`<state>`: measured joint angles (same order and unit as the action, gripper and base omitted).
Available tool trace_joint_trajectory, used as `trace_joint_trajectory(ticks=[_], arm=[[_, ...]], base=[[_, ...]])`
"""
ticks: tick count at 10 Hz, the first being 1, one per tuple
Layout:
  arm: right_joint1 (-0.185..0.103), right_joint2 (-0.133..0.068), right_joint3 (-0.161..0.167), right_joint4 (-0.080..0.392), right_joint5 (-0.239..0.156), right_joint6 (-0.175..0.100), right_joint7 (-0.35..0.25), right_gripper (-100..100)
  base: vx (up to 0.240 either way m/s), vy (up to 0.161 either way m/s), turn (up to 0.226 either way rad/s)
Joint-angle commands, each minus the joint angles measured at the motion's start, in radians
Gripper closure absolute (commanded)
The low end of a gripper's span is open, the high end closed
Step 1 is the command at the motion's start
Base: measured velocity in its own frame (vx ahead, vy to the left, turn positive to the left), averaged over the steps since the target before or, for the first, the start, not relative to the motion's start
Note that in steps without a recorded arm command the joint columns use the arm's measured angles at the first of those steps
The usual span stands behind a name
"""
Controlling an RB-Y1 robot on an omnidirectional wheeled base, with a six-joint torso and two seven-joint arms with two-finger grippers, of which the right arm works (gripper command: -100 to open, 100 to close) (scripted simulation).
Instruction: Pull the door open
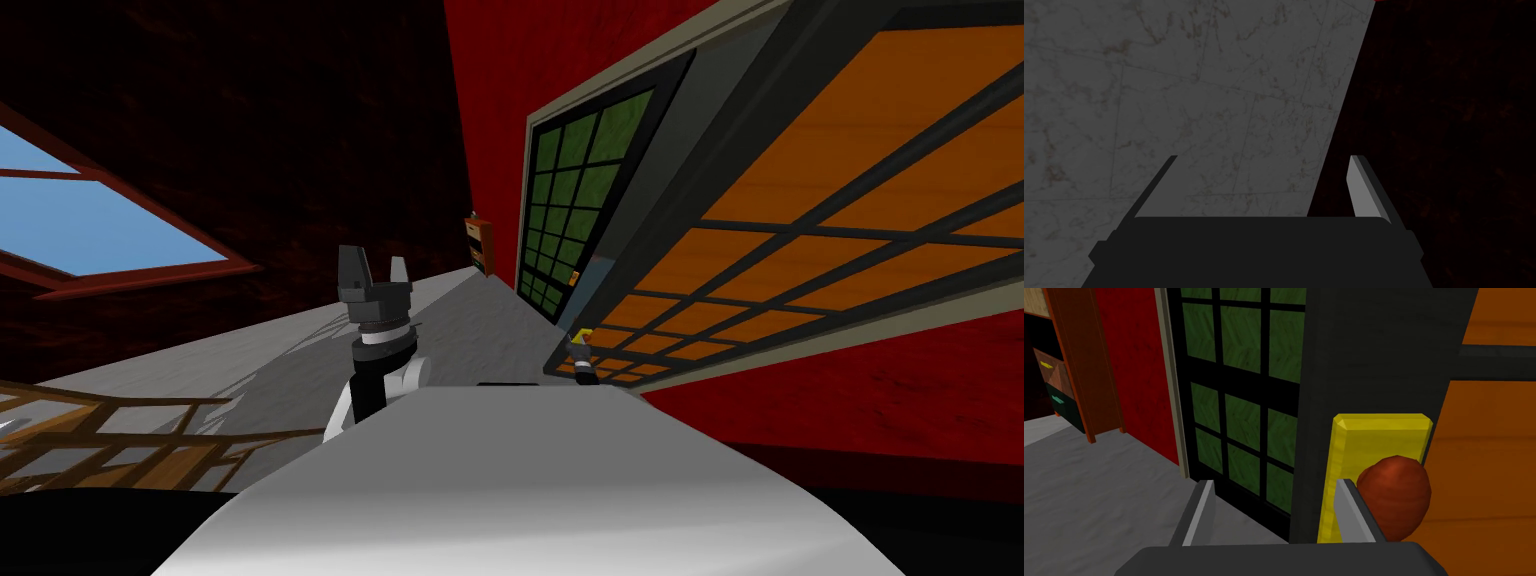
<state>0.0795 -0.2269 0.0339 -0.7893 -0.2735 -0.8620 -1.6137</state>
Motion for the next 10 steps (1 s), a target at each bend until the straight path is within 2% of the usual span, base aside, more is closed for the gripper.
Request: trace_joint_trajectory(ticks=[1,3,4,5,7,8,9,10], arm=[[0.017,-0.021,-0.003,-0.007,-0.001,0.01,-0.017,-100],[0.024,-0.033,0.007,-0.014,0.005,0.016,-0.034,-100],[0.013,-0.02,0.018,-0.002,0.009,0.009,-0.033,-100],[0.019,-0.04,0.016,0.005,0.007,0.002,-0.055,-100],[0.021,-0.05,0.013,0.008,0.006,-0.002,-0.063,-100],[0.016,-0.032,0.031,0.029,0.013,-0.008,-0.064,-100],[0.016,-0.032,0.031,0.029,0.013,-0.008,-0.064,100],[0.016,-0.032,0.031,0.029,0.013,-0.008,-0.064,100]], base=[[-0.207,0.004,-0.001],[-0.211,-0.007,-0.007],[-0.098,0.021,0.029],[-0.01,-0.06,0.162],[0.039,-0.102,0.062],[0.018,-0.038,0.053],[0.002,0.019,-0.019],[-0.006,0.014,-0.039]])
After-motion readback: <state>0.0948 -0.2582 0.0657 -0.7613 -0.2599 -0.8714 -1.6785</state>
